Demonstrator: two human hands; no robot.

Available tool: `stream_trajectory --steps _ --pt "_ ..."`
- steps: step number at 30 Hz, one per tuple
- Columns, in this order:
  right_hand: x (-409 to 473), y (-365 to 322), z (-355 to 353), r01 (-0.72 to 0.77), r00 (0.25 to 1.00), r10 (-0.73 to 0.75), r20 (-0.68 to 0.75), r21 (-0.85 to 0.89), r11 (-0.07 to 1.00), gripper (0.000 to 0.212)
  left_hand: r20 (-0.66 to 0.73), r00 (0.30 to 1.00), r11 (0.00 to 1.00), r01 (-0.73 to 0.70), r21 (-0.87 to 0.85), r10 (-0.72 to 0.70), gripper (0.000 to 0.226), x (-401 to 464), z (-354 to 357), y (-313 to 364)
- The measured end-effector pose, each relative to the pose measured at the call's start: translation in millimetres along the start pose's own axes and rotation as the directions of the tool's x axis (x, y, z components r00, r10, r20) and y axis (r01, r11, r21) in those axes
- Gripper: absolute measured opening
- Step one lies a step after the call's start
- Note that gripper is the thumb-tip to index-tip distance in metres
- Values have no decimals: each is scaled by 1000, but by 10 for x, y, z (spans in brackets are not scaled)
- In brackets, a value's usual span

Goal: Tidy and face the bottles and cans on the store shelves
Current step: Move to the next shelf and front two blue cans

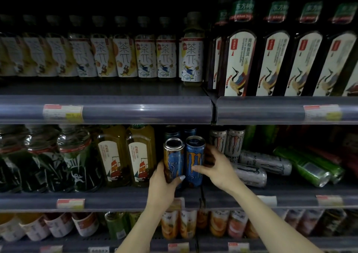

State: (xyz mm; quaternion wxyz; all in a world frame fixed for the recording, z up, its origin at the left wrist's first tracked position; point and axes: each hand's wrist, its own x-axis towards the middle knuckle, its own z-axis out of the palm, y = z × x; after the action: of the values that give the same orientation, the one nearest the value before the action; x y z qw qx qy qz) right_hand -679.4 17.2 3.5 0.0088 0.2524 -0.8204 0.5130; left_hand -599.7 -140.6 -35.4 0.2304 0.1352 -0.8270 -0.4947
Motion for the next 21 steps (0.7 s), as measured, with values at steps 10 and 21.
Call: stream_trajectory --steps 10,21 --pt "-23 63 63 -7 999 8 -38 34 999 60 -90 996 999 25 -30 -28 55 50 83 23" --pt "-18 137 141 5 998 0 -56 94 996 64 32 997 995 65 78 -67 78 43 73 -12"
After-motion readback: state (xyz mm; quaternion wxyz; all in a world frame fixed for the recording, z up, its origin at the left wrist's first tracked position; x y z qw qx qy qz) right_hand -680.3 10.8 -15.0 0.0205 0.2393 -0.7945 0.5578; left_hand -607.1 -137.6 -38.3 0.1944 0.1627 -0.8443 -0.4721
